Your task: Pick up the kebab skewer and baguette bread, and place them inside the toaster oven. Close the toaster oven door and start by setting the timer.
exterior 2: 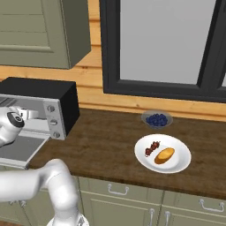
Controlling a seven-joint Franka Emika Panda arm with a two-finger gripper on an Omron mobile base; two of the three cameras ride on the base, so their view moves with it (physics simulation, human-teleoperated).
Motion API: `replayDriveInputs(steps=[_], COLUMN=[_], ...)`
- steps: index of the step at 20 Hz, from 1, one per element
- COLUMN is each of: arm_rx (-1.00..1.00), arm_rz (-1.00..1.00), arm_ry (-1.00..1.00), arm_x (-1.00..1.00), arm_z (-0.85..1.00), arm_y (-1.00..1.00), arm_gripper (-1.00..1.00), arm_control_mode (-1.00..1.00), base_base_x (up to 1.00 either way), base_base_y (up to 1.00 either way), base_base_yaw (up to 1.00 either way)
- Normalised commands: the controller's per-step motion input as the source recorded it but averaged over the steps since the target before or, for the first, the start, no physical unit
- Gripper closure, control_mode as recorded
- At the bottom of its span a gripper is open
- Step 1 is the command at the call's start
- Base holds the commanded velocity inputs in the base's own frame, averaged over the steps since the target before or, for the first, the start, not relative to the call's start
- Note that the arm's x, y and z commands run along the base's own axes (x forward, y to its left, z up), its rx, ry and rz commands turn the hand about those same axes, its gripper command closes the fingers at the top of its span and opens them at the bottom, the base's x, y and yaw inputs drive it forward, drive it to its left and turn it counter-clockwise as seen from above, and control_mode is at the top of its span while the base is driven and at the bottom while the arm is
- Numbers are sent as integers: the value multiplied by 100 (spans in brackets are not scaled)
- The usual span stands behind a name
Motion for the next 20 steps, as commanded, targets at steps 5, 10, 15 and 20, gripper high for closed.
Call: replayDriveInputs(steps=[5, 10, 15, 20], arm_rx=[-2, -1, -1, -3], arm_rz=[2, 0, 0, 0], arm_ry=[5, 14, 17, 22], arm_x=[-2, -45, -74, -92], arm_z=[-24, -57, -60, -52], arm_y=[7, 16, 16, 8], arm_gripper=[-100, -100, -100, -100], arm_control_mode=[-100, -100, -100, -100], base_base_x=[0, 0, 0, 0], base_base_y=[0, 0, 0, 0], base_base_yaw=[0, 0, 0, 0])
